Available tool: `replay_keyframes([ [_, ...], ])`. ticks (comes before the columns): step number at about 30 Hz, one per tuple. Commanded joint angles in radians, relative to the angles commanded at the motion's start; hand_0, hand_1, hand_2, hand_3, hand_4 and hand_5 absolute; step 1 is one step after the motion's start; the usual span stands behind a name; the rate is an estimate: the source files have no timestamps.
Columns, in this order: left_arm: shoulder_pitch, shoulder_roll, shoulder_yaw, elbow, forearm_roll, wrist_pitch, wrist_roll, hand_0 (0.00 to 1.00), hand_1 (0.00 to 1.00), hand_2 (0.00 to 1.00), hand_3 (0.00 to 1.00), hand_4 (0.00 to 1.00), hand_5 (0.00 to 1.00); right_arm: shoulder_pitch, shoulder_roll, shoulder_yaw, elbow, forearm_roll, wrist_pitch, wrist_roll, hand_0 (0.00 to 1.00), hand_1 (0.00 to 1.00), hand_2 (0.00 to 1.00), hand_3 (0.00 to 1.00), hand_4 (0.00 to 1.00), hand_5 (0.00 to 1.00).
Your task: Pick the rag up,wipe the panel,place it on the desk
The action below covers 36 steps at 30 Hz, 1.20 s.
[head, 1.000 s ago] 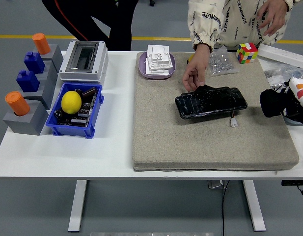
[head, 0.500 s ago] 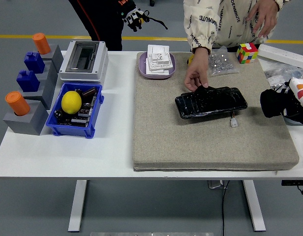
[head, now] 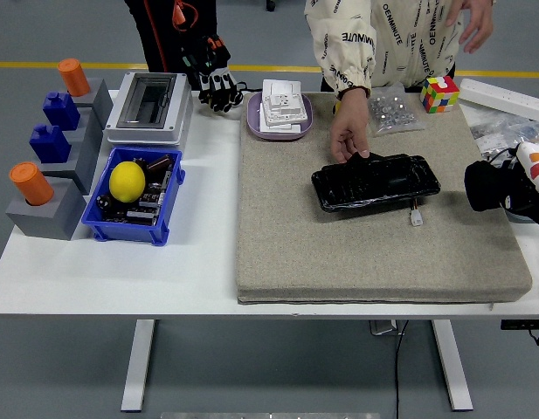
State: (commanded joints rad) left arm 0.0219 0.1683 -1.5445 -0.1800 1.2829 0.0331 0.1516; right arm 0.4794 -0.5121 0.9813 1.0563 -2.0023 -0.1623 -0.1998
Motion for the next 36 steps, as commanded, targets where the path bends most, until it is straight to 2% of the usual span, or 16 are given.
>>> replay_keyframes([
  [4, 0.002, 0.001, 0.000, 0.000, 0.001, 0.000, 0.001, 0.640, 0.689, 0.724, 0.565, 0.592, 0.467, -0.003, 0.001, 0.002, 0.007, 0.010, 0.007, -0.002, 0.271, 0.334, 0.426, 0.426, 0.998, 0.074],
  [5, 0.003, 0.001, -0.001, 0.000, 0.003, 0.001, 0.002, 0.640, 0.689, 0.724, 0.565, 0.592, 0.467, -0.003, 0.001, 0.004, 0.010, 0.012, 0.011, -0.004, 0.297, 0.358, 0.447, 0.444, 0.998, 0.182],
  [10, 0.005, 0.003, -0.001, 0.000, 0.004, 0.001, 0.003, 0.640, 0.689, 0.724, 0.565, 0.592, 0.467, -0.006, 0.000, 0.005, 0.017, 0.021, 0.026, -0.008, 0.297, 0.358, 0.447, 0.444, 0.998, 0.182],
  [11, 0.005, 0.004, -0.001, 0.000, 0.004, 0.001, 0.003, 0.640, 0.689, 0.724, 0.565, 0.592, 0.467, -0.007, 0.000, 0.005, 0.017, 0.023, 0.029, -0.009, 0.322, 0.372, 0.457, 0.449, 0.998, 0.314],
  [16, 0.004, 0.003, 0.005, 0.000, -0.001, 0.000, 0.002, 0.640, 0.689, 0.724, 0.565, 0.592, 0.467, -0.009, 0.001, 0.002, 0.022, 0.028, 0.059, -0.017, 0.322, 0.372, 0.457, 0.449, 0.998, 0.314],
  [17, 0.004, 0.003, 0.005, 0.000, -0.001, 0.000, 0.002, 0.640, 0.689, 0.724, 0.565, 0.592, 0.467, -0.009, 0.001, 0.001, 0.023, 0.029, 0.066, -0.018, 0.367, 0.408, 0.498, 0.470, 0.998, 0.439],
  [22, 0.005, 0.004, 0.004, 0.000, 0.000, 0.001, 0.003, 0.640, 0.689, 0.724, 0.565, 0.592, 0.467, -0.010, 0.000, 0.004, 0.029, 0.038, 0.099, -0.026, 0.367, 0.408, 0.498, 0.470, 0.998, 0.439],
  [23, 0.005, 0.004, 0.004, 0.000, 0.001, 0.001, 0.003, 0.640, 0.689, 0.724, 0.565, 0.592, 0.468, -0.010, -0.001, 0.005, 0.029, 0.039, 0.104, -0.027, 0.453, 0.475, 0.566, 0.503, 0.998, 0.480],
  [28, 0.004, 0.004, 0.002, 0.000, 0.001, 0.001, 0.002, 0.640, 0.689, 0.724, 0.565, 0.592, 0.468, -0.006, -0.002, 0.011, 0.029, 0.043, 0.126, -0.035, 0.453, 0.475, 0.566, 0.503, 0.998, 0.480],
  [29, 0.004, 0.003, 0.002, 0.000, 0.000, 0.001, 0.002, 0.640, 0.689, 0.725, 0.566, 0.592, 0.469, -0.005, -0.002, 0.011, 0.029, 0.043, 0.131, -0.036, 0.516, 0.523, 0.642, 0.571, 0.998, 0.510],
  [34, 0.002, 0.003, 0.002, 0.000, 0.000, 0.001, 0.002, 0.640, 0.689, 0.725, 0.566, 0.592, 0.469, -0.003, -0.004, 0.017, 0.030, 0.047, 0.143, -0.036, 0.516, 0.523, 0.642, 0.571, 0.998, 0.510],
  [35, 0.002, 0.003, 0.001, 0.000, 0.000, 0.001, 0.002, 0.639, 0.689, 0.724, 0.565, 0.592, 0.468, -0.002, -0.004, 0.018, 0.030, 0.047, 0.145, -0.036, 0.579, 0.571, 0.678, 0.626, 0.998, 0.527],
  [36, 0.002, 0.002, 0.001, 0.000, 0.001, 0.001, 0.002, 0.639, 0.689, 0.724, 0.565, 0.592, 0.468, -0.002, -0.004, 0.019, 0.030, 0.048, 0.149, -0.036, 0.579, 0.571, 0.678, 0.626, 0.998, 0.527],
])
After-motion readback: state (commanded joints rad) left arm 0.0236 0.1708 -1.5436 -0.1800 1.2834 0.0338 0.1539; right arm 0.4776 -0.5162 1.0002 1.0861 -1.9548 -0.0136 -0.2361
